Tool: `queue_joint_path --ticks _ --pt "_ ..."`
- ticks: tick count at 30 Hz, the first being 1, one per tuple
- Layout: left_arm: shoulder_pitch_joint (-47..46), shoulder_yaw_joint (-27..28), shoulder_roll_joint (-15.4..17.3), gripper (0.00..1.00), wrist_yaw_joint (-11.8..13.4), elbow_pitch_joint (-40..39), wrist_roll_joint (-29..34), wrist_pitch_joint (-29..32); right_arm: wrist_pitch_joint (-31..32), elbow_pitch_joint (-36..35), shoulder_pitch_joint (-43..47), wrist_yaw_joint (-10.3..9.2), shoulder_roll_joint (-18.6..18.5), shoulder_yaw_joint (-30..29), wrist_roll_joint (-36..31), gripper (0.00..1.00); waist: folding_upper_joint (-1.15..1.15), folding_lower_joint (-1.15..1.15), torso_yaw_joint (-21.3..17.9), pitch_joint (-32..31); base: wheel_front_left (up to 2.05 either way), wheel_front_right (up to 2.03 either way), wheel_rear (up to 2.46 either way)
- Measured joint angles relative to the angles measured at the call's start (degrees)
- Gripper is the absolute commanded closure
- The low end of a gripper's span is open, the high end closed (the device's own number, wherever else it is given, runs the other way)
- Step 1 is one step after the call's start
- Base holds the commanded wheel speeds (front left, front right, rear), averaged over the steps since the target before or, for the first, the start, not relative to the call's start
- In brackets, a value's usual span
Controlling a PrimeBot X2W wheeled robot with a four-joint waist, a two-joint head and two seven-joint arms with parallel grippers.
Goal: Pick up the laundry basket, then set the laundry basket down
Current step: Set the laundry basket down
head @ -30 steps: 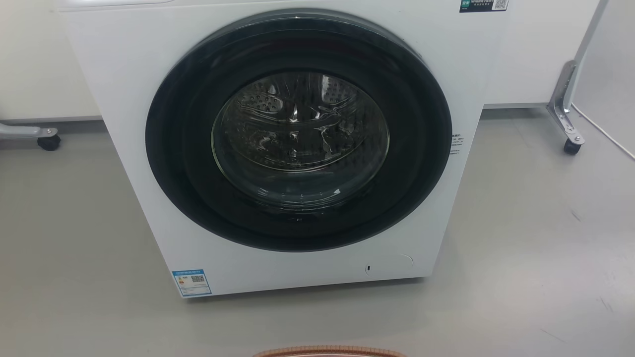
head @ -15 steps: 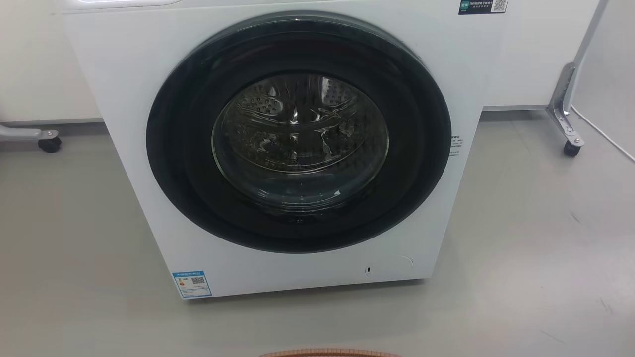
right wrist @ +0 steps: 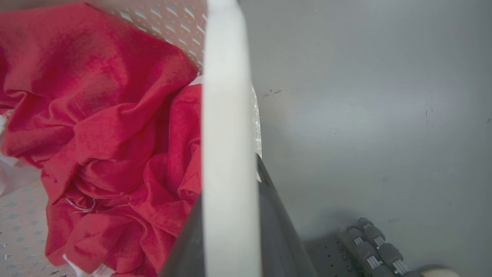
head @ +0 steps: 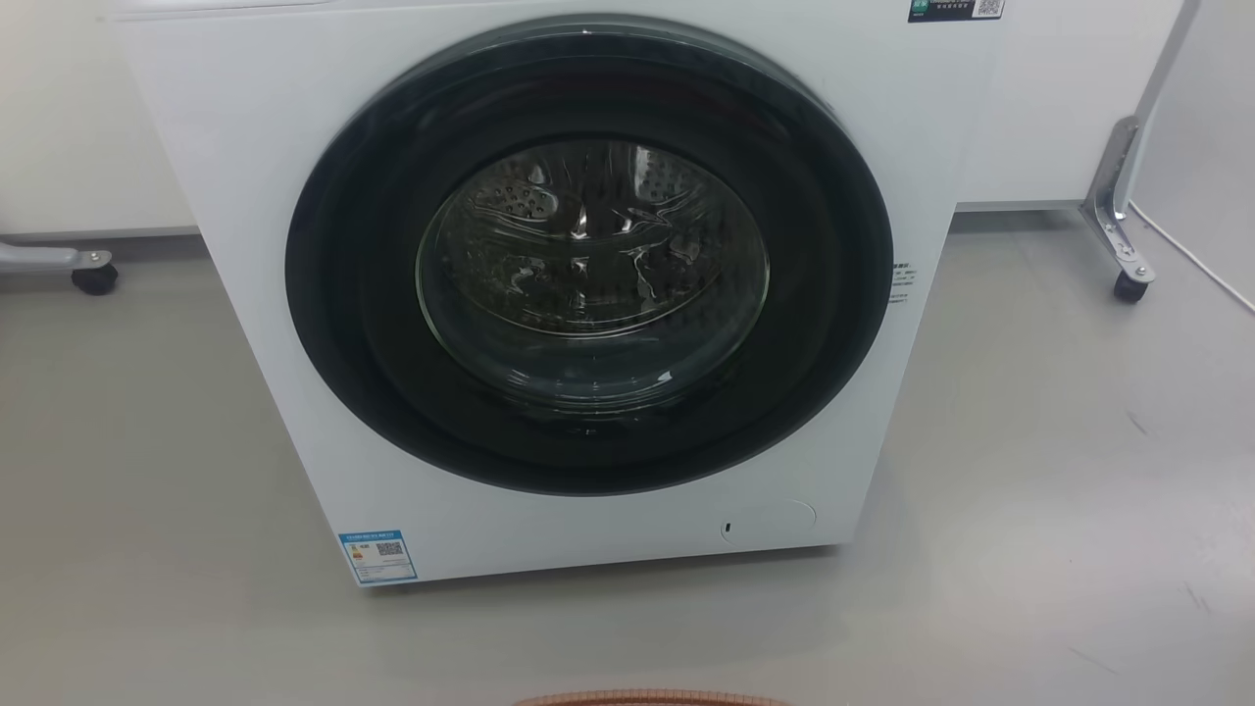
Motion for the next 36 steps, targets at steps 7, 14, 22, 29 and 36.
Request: queue_joint_path --ticks 7,14,22,29,36 --pt "-0.74 1.42 -0.03 1.0 0.53 -0.48 -2.42 -0.67 -0.94 0.57 -1.9 0.0 0.11 -0.04 0.09 1.0 0.0 0.0 0.01 1.72 0.0 0.0 0.0" --pt "-5.26 2.55 -0.26 1.0 1.01 -0.8 -2.44 -1.68 -2.96 1.6 -6.95 0.01 0.21 -0.56 -0.04 1.0 0.0 0.0 0.16 4.87 0.0 0.0 0.0" --pt "-11.96 3.49 0.18 1.0 1.51 -2.12 -2.48 -3.37 -5.57 2.82 -15.6 0.6 0.23 -1.24 -1.3 1.0 0.0 0.01 0.53 10.59 0.0 0.0 0.0" --pt "-16.63 3.68 0.16 1.0 1.94 -2.83 -2.31 -4.3 -7.14 4.35 -21.28 1.31 0.24 -2.03 -2.13 1.0 0.01 0.01 1.09 16.2 0.0 0.0 0.0" --pt "-20.67 3.79 0.41 1.0 1.99 -3.32 -1.72 -5.2 -8.42 5.06 -25.46 1.62 0.2 -2.5 -2.31 1.0 0.01 0.02 1.78 21.16 0.0 0.0 0.0"
